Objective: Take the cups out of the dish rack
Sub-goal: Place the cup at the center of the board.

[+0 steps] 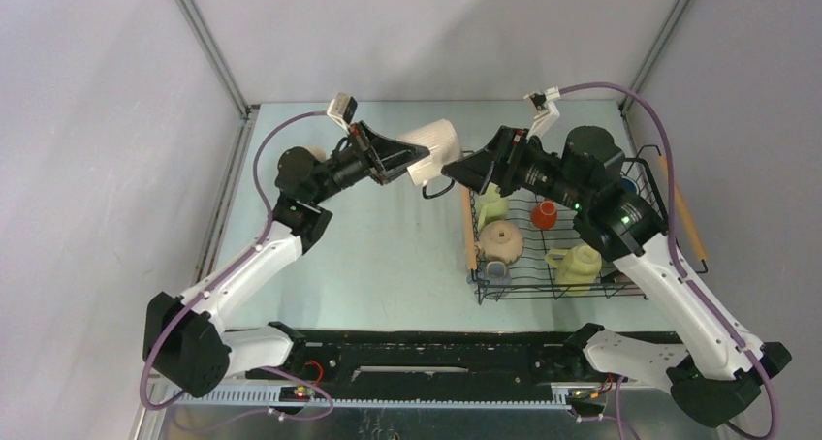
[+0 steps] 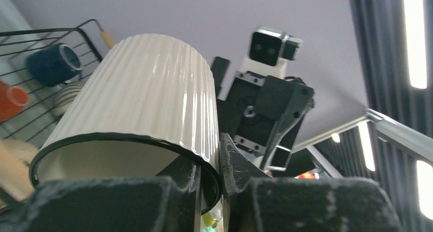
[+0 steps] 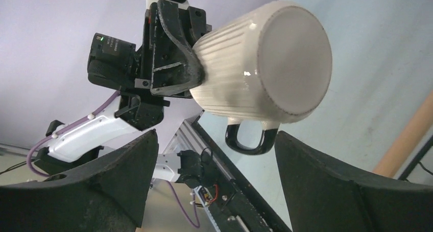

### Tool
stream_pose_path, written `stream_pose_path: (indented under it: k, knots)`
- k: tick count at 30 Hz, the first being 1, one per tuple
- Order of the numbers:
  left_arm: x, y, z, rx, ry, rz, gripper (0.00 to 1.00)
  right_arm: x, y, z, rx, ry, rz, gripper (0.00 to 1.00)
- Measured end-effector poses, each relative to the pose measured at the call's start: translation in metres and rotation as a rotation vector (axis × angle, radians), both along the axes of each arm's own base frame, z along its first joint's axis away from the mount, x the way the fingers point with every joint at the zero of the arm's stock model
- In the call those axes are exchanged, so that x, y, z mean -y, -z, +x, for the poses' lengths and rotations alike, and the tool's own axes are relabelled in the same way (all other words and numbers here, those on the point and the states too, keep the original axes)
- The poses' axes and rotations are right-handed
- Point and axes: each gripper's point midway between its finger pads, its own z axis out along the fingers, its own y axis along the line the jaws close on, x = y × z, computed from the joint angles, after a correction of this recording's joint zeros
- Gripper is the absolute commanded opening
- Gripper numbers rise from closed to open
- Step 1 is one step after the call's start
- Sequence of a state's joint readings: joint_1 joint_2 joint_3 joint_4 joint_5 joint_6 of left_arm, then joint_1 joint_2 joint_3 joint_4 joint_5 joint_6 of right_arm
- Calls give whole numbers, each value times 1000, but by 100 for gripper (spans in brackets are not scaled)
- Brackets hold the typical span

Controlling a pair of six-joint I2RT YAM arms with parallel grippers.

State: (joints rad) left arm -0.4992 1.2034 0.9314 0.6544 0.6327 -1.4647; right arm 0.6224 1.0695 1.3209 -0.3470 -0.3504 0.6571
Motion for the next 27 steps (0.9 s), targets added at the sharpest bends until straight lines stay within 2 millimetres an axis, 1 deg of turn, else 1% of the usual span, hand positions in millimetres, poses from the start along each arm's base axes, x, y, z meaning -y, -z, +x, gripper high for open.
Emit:
stream_pose_path:
  k: [1,3,7,12,16,22,23,24,25,27]
  knots:
    - [-1,2,1,-3,-6,7,0,2,0,-1,4,9,-4,91]
    - [-3,12,5,-6,-32,59,0,7,-1,-2,15,29,-13,92]
    - [-10,40,7,-10,-78,200,0,20,-4,-5,38,76,-29,93]
    - [-20,80,14,-25,-125,436,0,36,-1,-5,43,146,-61,93]
    - [-33,104,24,-35,-164,626,0,49,6,-3,37,212,-101,94]
    - [-56,141,53,-37,-232,931,0,67,13,-4,42,277,-152,94]
    - [-62,150,60,-43,-245,994,0,68,13,-5,44,280,-156,94]
    - [-76,176,76,-66,-275,1141,0,71,13,-6,51,286,-165,94]
    - [-77,178,77,-67,-277,1149,0,71,13,-6,52,286,-165,94]
    - [-86,196,86,-93,-277,1242,0,72,14,-7,52,285,-170,94]
